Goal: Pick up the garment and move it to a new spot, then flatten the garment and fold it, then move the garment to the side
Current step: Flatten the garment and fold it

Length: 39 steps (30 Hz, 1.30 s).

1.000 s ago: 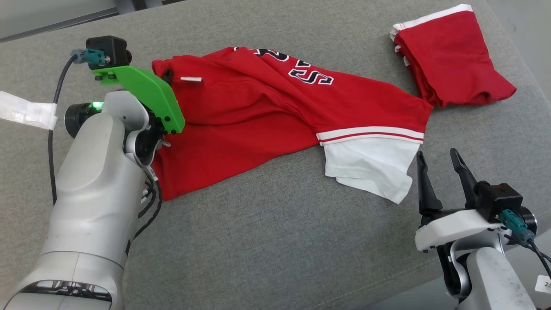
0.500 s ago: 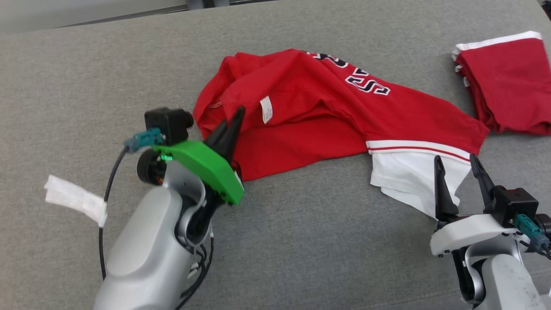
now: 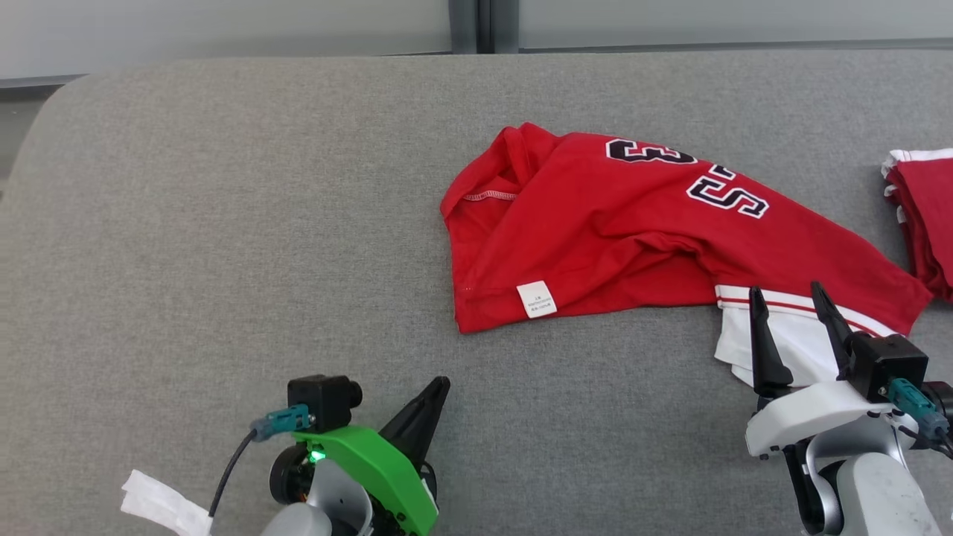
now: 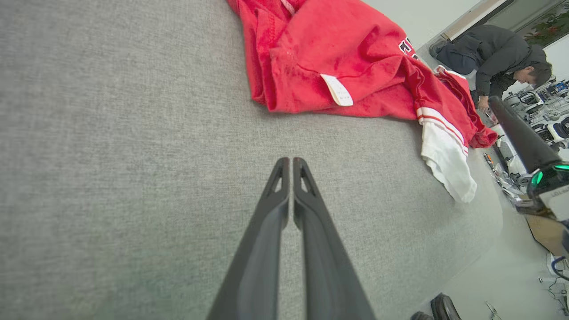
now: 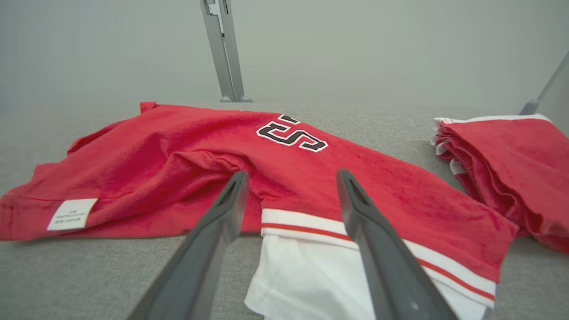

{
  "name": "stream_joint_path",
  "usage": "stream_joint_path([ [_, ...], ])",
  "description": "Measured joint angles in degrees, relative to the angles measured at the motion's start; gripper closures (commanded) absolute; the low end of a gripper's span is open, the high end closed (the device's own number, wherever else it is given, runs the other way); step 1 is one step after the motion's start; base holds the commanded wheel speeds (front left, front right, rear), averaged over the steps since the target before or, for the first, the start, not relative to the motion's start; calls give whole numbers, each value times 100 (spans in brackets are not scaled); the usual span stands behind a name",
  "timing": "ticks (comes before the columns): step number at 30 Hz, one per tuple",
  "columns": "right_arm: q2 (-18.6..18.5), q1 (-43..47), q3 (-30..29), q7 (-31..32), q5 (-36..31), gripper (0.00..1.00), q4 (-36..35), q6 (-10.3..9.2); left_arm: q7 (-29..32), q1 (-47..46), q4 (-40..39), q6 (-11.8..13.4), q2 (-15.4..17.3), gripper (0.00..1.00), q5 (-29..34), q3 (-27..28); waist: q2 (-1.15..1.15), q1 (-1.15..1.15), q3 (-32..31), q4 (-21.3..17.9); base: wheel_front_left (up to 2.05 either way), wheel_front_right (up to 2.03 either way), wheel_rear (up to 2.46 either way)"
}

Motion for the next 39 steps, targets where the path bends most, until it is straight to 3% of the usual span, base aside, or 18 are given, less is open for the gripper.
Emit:
stream_joint_path([
  [4,0,7,42,24,8,0,-7,0,-109,94,-20,90,-10,100,15,22,0,0,-155,86,0,0,0],
  [6,2,14,48,23,27,0,-8,0,-229,81,-52,131,-1,37,78,58,0,0,-205,91,0,0,0],
  [7,2,21,42,21,45,0,-7,0,-336,61,-77,164,13,0,178,81,0,0,-223,78,0,0,0],
  [18,15,123,-211,-88,125,0,23,0,-2048,-85,154,220,79,0,861,748,0,0,-335,-239,0,0,0],
  [22,19,181,-283,-138,182,0,70,-1,-2103,-63,-126,216,-83,0,1523,1411,0,0,-410,-318,0,0,0],
  [29,29,225,-259,-211,342,0,364,0,-2116,483,-449,-86,-404,0,2750,2298,0,0,-583,-384,0,0,0],
  [39,30,444,26,-318,333,0,701,0,-2115,848,-180,-242,-550,0,3064,2784,0,0,-931,-324,0,0,0],
])
